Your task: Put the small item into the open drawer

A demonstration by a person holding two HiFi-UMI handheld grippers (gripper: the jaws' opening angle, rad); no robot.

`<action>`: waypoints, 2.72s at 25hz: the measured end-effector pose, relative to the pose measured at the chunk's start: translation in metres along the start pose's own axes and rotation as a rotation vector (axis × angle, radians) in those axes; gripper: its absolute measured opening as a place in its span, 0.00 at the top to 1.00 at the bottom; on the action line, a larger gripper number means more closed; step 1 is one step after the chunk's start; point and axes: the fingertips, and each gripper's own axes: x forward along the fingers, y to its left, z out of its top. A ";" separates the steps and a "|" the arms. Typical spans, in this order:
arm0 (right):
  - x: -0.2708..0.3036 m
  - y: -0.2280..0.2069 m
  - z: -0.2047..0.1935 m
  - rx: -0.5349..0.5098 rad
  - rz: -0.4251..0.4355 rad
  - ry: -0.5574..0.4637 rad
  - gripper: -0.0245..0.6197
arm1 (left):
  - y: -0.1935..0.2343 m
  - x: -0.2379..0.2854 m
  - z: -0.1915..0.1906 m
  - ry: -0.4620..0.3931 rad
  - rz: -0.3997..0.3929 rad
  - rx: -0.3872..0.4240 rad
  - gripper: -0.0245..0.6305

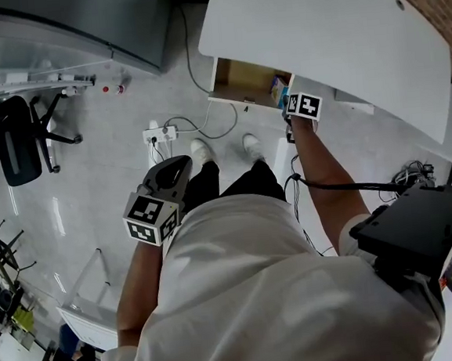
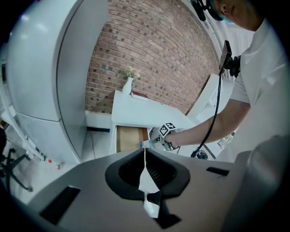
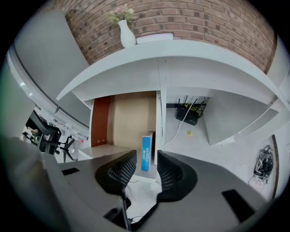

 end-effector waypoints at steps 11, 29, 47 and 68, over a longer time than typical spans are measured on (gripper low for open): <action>-0.085 -0.001 -0.036 -0.188 0.221 0.019 0.76 | -0.064 0.025 0.030 -0.067 -0.017 0.031 0.92; -0.251 0.002 -0.036 -0.505 0.578 -0.039 0.90 | -0.165 0.061 0.060 -0.211 0.059 -0.073 0.92; -0.322 0.018 -0.041 -0.684 0.772 -0.127 0.91 | -0.194 0.062 0.065 -0.237 0.116 -0.053 0.92; -0.320 0.059 -0.068 -0.777 0.824 -0.106 0.92 | -0.176 0.044 0.040 -0.189 0.146 -0.070 0.92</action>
